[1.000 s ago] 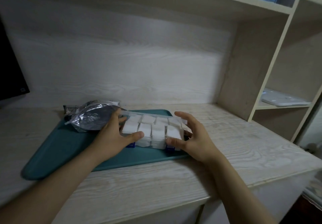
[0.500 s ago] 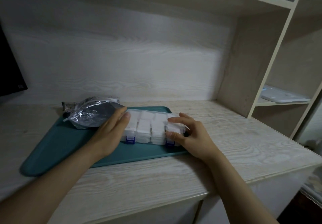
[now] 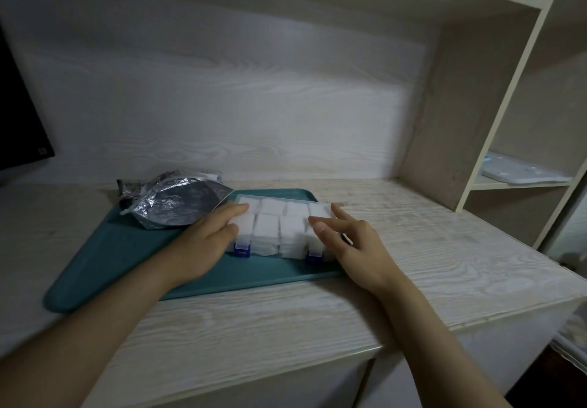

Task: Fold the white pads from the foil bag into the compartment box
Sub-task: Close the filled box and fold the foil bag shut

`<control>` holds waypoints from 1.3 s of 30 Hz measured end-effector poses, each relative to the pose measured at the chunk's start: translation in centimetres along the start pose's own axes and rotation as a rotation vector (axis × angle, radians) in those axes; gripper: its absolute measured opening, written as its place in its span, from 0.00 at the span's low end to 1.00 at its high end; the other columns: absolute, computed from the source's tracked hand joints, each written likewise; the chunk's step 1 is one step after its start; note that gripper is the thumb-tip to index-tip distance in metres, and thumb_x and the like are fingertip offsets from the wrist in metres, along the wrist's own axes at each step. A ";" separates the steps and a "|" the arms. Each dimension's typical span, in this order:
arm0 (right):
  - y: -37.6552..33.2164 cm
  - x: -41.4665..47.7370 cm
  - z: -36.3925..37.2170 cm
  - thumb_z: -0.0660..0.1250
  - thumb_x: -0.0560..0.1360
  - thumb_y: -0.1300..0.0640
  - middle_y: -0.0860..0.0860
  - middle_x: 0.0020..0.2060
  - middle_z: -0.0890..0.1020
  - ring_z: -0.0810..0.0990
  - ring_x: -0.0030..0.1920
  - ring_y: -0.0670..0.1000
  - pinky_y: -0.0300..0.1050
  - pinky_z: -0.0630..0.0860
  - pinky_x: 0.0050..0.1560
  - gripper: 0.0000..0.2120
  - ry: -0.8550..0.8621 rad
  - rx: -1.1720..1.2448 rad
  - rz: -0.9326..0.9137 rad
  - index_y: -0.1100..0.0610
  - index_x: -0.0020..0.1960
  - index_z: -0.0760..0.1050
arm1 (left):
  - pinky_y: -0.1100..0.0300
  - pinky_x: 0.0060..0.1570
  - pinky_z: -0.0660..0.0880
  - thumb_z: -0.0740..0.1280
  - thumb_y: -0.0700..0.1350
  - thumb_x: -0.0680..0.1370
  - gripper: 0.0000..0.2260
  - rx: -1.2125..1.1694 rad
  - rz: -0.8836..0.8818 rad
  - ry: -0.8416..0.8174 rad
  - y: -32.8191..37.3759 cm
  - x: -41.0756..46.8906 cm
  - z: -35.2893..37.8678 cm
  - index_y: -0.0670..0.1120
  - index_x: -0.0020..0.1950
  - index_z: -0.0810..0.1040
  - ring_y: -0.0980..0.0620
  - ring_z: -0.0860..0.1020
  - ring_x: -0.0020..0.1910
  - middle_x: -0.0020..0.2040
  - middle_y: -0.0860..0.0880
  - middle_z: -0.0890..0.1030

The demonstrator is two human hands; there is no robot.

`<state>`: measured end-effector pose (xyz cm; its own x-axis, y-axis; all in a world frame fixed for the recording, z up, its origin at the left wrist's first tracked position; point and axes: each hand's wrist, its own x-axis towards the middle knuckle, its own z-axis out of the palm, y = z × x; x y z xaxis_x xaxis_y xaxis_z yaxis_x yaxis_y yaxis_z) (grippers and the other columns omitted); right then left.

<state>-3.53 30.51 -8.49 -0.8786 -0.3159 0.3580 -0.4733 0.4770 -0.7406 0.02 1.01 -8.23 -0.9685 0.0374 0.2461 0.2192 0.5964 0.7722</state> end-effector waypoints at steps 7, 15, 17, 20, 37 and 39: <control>-0.9 -0.2 0.8 0.55 0.87 0.44 0.50 0.85 0.54 0.44 0.84 0.48 0.58 0.48 0.83 0.19 -0.084 -0.247 0.045 0.35 0.77 0.68 | 0.68 0.77 0.46 0.56 0.40 0.88 0.17 0.255 0.188 0.002 -0.5 -0.1 0.2 0.52 0.75 0.72 0.64 0.53 0.80 0.80 0.57 0.59; -1.8 -0.8 1.1 0.68 0.74 0.36 0.57 0.84 0.55 0.50 0.84 0.52 0.61 0.57 0.81 0.38 -0.073 -0.442 0.045 0.35 0.81 0.60 | 0.57 0.65 0.74 0.74 0.61 0.77 0.18 0.388 0.268 0.043 0.7 -0.6 0.7 0.54 0.56 0.71 0.60 0.74 0.67 0.69 0.58 0.76; -2.3 -0.6 1.4 0.67 0.69 0.37 0.58 0.83 0.59 0.51 0.84 0.51 0.61 0.59 0.81 0.40 -0.035 -0.424 0.065 0.36 0.80 0.63 | 0.57 0.65 0.75 0.79 0.62 0.71 0.23 0.397 0.267 0.062 0.7 -0.5 0.7 0.57 0.57 0.71 0.60 0.74 0.65 0.67 0.59 0.77; -2.9 -0.4 2.1 0.66 0.65 0.36 0.56 0.81 0.65 0.55 0.83 0.52 0.66 0.54 0.81 0.40 -0.001 -0.454 0.098 0.37 0.78 0.66 | 0.55 0.63 0.75 0.80 0.57 0.71 0.22 0.388 0.277 0.087 0.6 -0.4 0.9 0.56 0.55 0.71 0.58 0.74 0.65 0.64 0.59 0.78; -3.1 -0.8 1.7 0.53 0.86 0.41 0.67 0.82 0.55 0.61 0.80 0.65 0.56 0.64 0.76 0.26 -0.086 -0.633 -0.013 0.43 0.83 0.59 | 0.54 0.57 0.79 0.70 0.54 0.66 0.17 0.350 0.289 0.141 1.3 -0.7 1.0 0.51 0.53 0.80 0.53 0.79 0.58 0.58 0.58 0.82; -3.0 -0.8 1.7 0.50 0.86 0.39 0.65 0.83 0.53 0.57 0.82 0.63 0.56 0.63 0.77 0.27 -0.095 -0.625 -0.005 0.41 0.84 0.57 | 0.56 0.65 0.78 0.75 0.51 0.69 0.18 0.324 0.271 0.168 0.9 -0.7 0.9 0.49 0.57 0.84 0.54 0.81 0.65 0.64 0.55 0.84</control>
<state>-1.30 27.95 -7.51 -0.8803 -0.3771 0.2878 -0.4502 0.8553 -0.2566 0.76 2.28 -8.21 -0.8429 0.1124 0.5262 0.3882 0.8041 0.4502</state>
